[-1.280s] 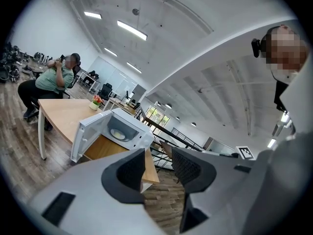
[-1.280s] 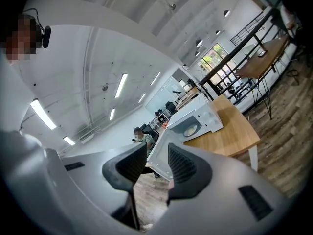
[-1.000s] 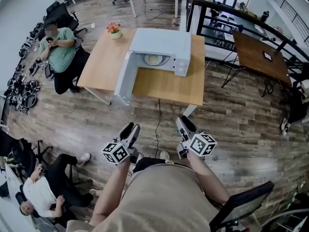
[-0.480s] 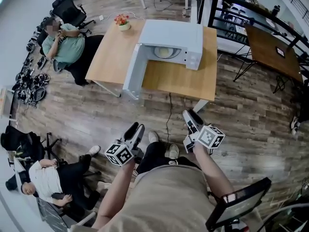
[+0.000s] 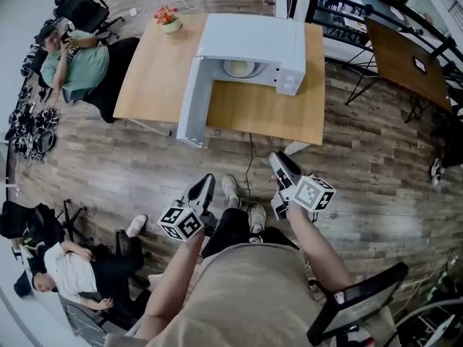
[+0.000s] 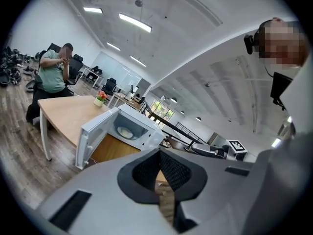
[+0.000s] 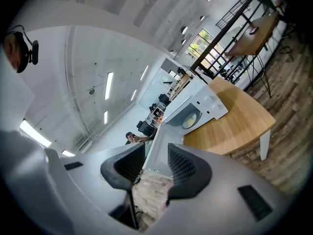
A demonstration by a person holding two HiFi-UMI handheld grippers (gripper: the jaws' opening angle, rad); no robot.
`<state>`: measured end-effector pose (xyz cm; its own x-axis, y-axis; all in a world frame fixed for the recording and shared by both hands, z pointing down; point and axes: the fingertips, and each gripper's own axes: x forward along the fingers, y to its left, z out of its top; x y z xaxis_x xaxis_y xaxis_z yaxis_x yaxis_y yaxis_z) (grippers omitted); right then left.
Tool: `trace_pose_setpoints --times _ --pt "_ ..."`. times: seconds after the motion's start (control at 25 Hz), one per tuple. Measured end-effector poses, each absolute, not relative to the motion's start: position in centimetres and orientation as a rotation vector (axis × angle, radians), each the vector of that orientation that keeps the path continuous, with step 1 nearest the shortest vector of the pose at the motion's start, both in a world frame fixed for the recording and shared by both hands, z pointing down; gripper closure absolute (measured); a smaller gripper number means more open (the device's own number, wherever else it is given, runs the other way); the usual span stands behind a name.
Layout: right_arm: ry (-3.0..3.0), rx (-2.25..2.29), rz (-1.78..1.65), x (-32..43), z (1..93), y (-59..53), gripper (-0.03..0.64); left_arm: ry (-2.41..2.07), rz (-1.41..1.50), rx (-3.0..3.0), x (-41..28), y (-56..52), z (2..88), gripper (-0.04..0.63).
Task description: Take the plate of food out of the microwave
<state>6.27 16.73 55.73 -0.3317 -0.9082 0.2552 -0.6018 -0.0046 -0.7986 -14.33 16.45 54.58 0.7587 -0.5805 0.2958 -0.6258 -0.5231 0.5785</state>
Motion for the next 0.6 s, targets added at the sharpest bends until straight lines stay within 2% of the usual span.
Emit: trace_pose_setpoints --times 0.6 --pt "1.873 -1.688 -1.244 5.5 55.4 4.0 0.485 -0.755 0.158 2.296 -13.9 2.7 55.2 0.592"
